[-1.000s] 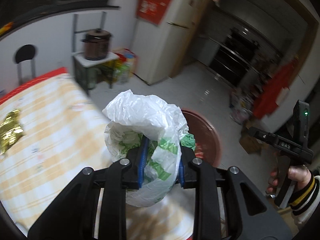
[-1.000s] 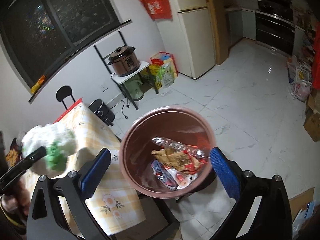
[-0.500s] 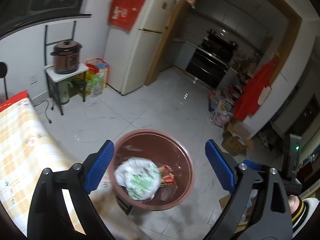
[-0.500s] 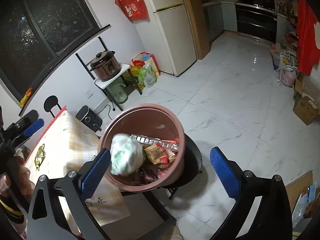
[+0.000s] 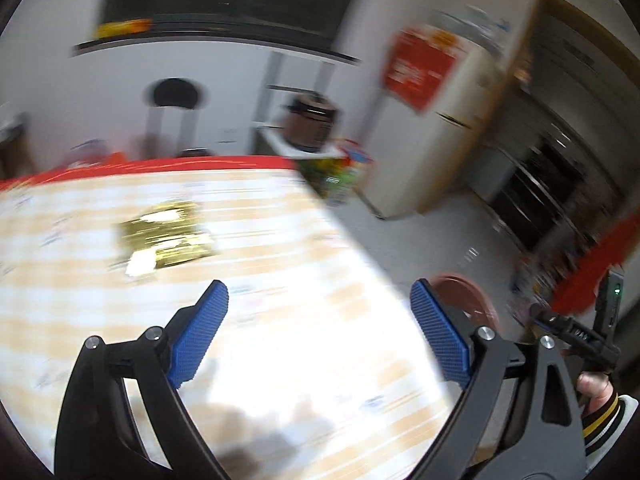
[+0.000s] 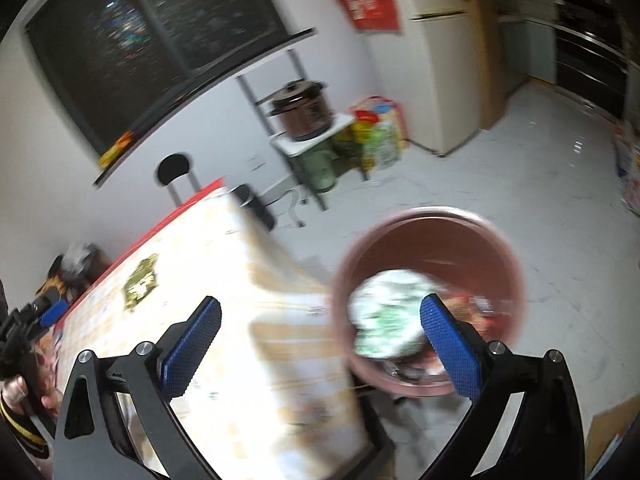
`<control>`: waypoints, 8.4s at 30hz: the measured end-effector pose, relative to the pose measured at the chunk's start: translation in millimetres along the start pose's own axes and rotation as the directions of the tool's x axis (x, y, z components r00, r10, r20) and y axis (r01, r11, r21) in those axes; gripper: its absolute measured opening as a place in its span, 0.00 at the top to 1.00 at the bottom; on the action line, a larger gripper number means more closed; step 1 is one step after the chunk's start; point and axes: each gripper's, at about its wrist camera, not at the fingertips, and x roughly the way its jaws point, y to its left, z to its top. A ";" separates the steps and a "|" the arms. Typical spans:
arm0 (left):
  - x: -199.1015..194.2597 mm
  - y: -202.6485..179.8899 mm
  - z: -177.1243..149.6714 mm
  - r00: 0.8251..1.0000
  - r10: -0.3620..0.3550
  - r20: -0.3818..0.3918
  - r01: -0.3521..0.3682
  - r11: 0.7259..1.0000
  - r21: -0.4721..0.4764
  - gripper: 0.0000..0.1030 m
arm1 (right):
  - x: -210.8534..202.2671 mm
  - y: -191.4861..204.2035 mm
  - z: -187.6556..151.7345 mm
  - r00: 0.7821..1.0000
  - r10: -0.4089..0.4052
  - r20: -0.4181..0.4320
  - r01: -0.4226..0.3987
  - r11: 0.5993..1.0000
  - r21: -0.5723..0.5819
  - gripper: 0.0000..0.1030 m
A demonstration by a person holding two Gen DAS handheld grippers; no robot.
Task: Collect trash
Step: 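Bring both grippers back over the table toward the white sponge and gold foil, then lower the left gripper around the white sponge and close on it, then grasp the gold foil wrapper with the right gripper while the left holds the sponge, then lift the white sponge off the table with the left gripper, then carry the gold foil over the brown bin and open the right gripper, then move the left gripper over the bin and release the white sponge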
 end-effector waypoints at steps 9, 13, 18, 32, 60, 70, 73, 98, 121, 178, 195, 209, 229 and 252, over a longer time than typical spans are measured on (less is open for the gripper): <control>-126.4 170.7 -60.7 0.961 0.275 0.009 -0.263 0.929 -0.262 0.13 | 47.1 131.1 -30.9 0.981 0.138 -0.138 -0.157 0.978 -0.140 0.05; -153.9 213.4 -102.4 0.950 0.309 -0.041 -0.303 0.884 -0.356 0.14 | 61.3 189.0 -52.0 0.964 0.169 -0.206 -0.213 0.954 -0.212 0.05; -143.6 229.4 -144.6 0.957 0.264 -0.117 -0.289 0.872 -0.395 0.22 | 69.5 241.7 -78.0 0.942 0.187 -0.277 -0.265 0.923 -0.278 0.05; -93.7 247.1 -187.7 0.973 0.110 -0.201 -0.193 0.864 -0.464 0.55 | 71.7 278.8 -113.4 0.932 0.111 -0.345 -0.243 0.897 -0.369 0.05; -71.6 245.8 -184.8 0.953 0.113 -0.281 -0.247 0.826 -0.507 0.47 | 78.9 231.5 -117.7 0.929 0.080 -0.363 -0.186 0.946 -0.267 0.05; -60.4 273.6 -180.5 0.961 0.133 -0.243 -0.251 0.790 -0.559 0.64 | 82.5 242.9 -120.8 0.921 0.072 -0.382 -0.201 0.930 -0.309 0.05; -59.3 273.7 -185.0 0.961 0.133 -0.241 -0.249 0.792 -0.558 0.69 | 85.2 244.4 -117.6 0.924 0.059 -0.378 -0.190 0.928 -0.321 0.05; -49.2 293.4 -164.1 0.947 0.232 -0.223 -0.313 0.823 -0.475 0.65 | 279.5 401.3 -77.1 0.966 -0.181 -0.186 -0.096 0.415 -0.905 0.05; -67.1 326.7 -160.7 0.893 0.381 -0.240 -0.451 0.751 -0.483 0.55 | 265.4 438.7 -65.5 0.957 -0.027 -0.287 -0.243 0.462 -0.853 0.70; 3.3 194.0 -144.3 0.875 0.114 -0.471 0.017 0.964 0.265 0.14 | 71.3 255.7 -112.2 0.900 0.236 -0.367 -0.350 0.892 -0.285 0.93; -81.1 162.7 -75.3 0.994 -0.022 -0.110 0.014 0.997 -0.072 0.14 | 55.1 250.7 -90.4 0.907 0.286 -0.308 -0.370 0.890 -0.265 0.93; -72.5 67.8 -35.3 0.994 -0.104 -0.032 0.104 0.994 -0.021 0.14 | 15.4 110.2 -17.1 0.984 0.123 -0.127 -0.146 0.971 -0.190 0.93; -1.6 -33.8 -20.4 0.984 -0.174 -0.032 0.174 0.985 0.017 0.13 | 42.2 -76.7 29.9 0.954 -0.250 -0.167 0.213 0.954 -0.212 0.93; 66.6 -132.3 -13.8 0.949 -0.264 -0.171 0.290 0.946 0.147 0.13 | 9.8 -104.6 34.4 0.965 -0.247 -0.091 0.240 0.967 -0.080 0.06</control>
